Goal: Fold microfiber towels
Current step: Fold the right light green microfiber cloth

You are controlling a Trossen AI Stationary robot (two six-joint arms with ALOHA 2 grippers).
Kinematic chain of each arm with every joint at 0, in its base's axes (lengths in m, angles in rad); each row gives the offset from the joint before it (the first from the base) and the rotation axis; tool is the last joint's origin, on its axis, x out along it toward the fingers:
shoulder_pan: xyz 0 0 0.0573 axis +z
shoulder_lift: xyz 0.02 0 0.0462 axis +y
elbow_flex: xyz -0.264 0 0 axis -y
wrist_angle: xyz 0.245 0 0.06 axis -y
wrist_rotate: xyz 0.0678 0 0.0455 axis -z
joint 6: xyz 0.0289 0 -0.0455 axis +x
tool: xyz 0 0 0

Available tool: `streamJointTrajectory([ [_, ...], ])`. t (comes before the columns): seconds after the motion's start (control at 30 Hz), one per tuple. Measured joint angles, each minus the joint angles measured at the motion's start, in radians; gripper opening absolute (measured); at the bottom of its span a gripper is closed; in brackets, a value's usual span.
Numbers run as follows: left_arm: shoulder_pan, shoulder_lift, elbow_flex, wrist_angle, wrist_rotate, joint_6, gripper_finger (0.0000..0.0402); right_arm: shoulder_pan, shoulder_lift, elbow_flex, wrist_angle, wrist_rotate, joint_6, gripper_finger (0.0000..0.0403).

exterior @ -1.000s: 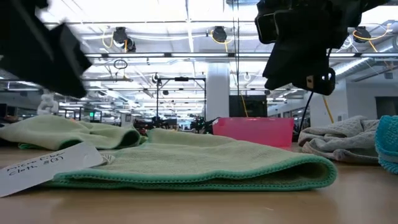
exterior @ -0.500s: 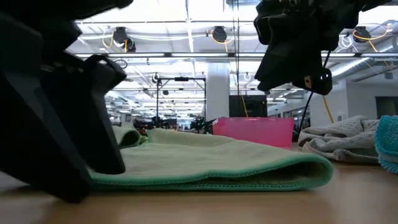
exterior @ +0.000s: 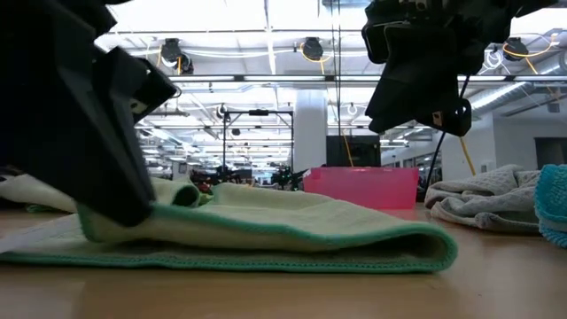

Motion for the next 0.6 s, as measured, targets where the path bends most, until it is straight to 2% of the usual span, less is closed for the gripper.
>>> streamJointTrajectory([
  [0.13,0.01,-0.023,0.0,0.005,0.037,-0.011,0.0013,0.0,0.0,0.0,0.001,0.0,-0.002,0.0052],
  [0.43,0.019,-0.16,0.0,-0.212,0.018,-0.005,0.0004,0.003,0.0,-0.015,0.01,0.002,0.019,0.0052],
  [0.6,0.011,-0.187,-0.008,-0.249,0.076,0.02,0.0004,0.005,0.0,-0.034,0.039,0.007,0.03,0.0052],
])
